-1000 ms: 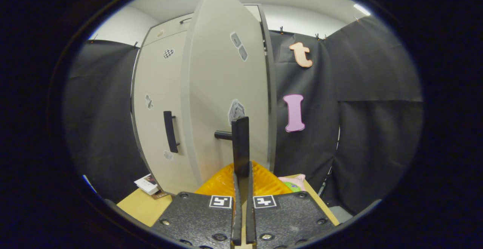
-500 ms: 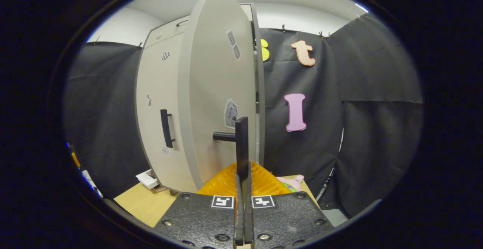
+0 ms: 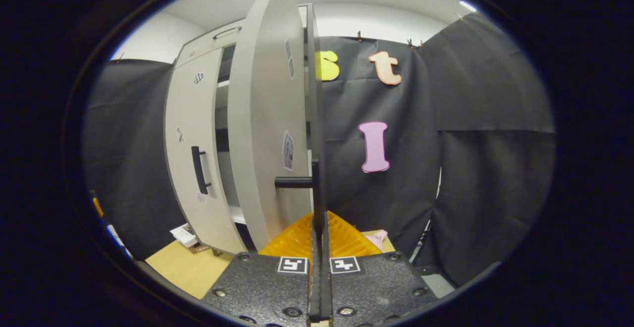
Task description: Open the right door of the double-door shoe cabinet with the right hand, and open the left door with the left hand.
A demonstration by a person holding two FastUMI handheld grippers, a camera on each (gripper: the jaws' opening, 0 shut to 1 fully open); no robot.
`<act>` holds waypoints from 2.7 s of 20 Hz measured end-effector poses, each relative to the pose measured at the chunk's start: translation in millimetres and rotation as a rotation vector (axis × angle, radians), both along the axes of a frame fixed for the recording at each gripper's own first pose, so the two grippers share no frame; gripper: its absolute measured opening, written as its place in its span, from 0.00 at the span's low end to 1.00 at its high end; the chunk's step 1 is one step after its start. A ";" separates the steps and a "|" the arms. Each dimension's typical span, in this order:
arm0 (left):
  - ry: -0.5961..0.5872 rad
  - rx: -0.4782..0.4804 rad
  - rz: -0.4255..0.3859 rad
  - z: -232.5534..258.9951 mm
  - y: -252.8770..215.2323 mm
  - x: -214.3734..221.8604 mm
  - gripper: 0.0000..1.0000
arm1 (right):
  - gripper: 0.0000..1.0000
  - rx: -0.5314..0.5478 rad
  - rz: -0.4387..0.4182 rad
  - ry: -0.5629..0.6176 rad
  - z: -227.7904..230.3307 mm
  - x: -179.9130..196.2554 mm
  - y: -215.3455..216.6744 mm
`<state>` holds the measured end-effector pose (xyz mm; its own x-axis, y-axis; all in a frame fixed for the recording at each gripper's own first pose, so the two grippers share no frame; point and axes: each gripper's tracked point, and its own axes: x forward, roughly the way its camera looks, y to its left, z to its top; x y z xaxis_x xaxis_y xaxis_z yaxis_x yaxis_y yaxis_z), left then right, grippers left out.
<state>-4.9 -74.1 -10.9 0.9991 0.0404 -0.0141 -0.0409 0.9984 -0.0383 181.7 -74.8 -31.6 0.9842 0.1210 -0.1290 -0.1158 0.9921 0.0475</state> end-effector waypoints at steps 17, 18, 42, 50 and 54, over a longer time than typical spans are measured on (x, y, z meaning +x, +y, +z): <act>0.002 -0.015 -0.019 -7.7 76.4 3.9 0.96 | 1.00 -0.029 -0.179 -0.106 48.3 -98.3 4.9; 0.003 -0.011 -0.018 -9.2 82.5 4.5 0.96 | 1.00 -0.036 -0.174 -0.117 50.7 -105.0 13.7; -0.024 0.025 -0.072 -13.8 51.8 175.8 0.96 | 1.00 -0.021 -0.009 -0.042 -3.6 -124.5 118.3; -0.032 0.045 -0.134 -14.4 9.1 271.4 0.96 | 1.00 -0.035 -0.049 -0.034 -0.2 -104.5 101.2; -0.025 0.039 -0.137 -16.0 -3.0 306.4 0.96 | 1.00 -0.052 -0.064 -0.024 0.7 -93.6 95.5</act>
<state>301.5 -77.1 -26.9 0.9953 -0.0959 0.0093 0.0959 0.9954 0.0014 88.1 20.7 -30.8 0.9926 0.0517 -0.1099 -0.0527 0.9986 -0.0061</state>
